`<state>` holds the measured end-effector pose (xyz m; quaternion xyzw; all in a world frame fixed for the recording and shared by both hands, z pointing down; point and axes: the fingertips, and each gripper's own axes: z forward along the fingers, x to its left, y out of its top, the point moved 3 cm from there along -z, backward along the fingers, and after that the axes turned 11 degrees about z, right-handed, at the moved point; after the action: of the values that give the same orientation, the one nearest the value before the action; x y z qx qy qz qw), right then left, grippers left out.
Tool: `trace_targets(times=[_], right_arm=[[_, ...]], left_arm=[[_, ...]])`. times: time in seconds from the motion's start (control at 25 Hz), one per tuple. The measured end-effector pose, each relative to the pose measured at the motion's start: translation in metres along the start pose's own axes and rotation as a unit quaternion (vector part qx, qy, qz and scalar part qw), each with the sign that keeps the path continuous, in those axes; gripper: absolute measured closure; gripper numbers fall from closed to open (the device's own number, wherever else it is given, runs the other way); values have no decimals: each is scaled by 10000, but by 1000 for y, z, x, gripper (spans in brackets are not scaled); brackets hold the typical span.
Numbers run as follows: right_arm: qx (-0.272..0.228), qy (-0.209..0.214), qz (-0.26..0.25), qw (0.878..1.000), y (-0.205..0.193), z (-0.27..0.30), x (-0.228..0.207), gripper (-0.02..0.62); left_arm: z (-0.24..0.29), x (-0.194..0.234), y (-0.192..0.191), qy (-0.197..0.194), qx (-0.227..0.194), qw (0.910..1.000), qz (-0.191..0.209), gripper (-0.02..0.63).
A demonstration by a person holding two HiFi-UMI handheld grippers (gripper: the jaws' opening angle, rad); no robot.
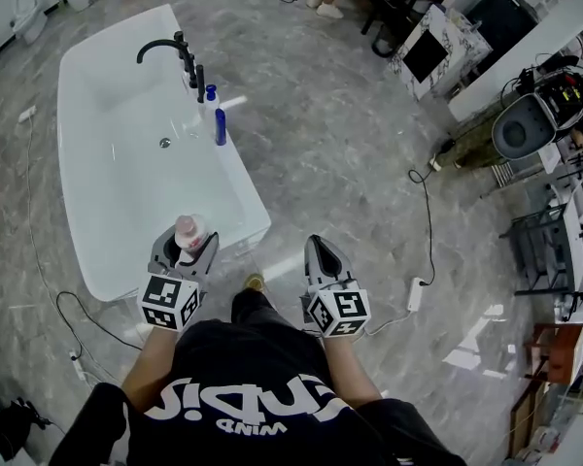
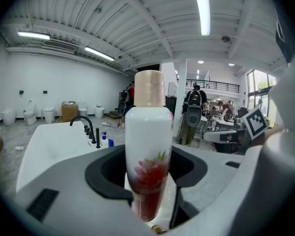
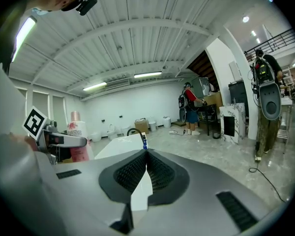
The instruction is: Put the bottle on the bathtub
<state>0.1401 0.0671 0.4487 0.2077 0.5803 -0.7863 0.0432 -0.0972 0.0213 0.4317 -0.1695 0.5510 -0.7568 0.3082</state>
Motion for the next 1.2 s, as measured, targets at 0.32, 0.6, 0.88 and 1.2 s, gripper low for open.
trace_targets(times=[0.32,0.6,0.88,1.2], right_arm=[[123,159,-21,9998,20,35,-30,572],[192,114,52,9997,25,59,-43,572],[150,28,87,9998,29,84,-41,572],[161,-26,115,9998,24,109,-39,572]], left_arm=[[37,13,16,243,-30,9997,-58,380],[60,29,20,247,28,9997,-34,379],[80,48,17,123,46,9999,8,380],[105,64,11,-44,-8,10000,16,380]])
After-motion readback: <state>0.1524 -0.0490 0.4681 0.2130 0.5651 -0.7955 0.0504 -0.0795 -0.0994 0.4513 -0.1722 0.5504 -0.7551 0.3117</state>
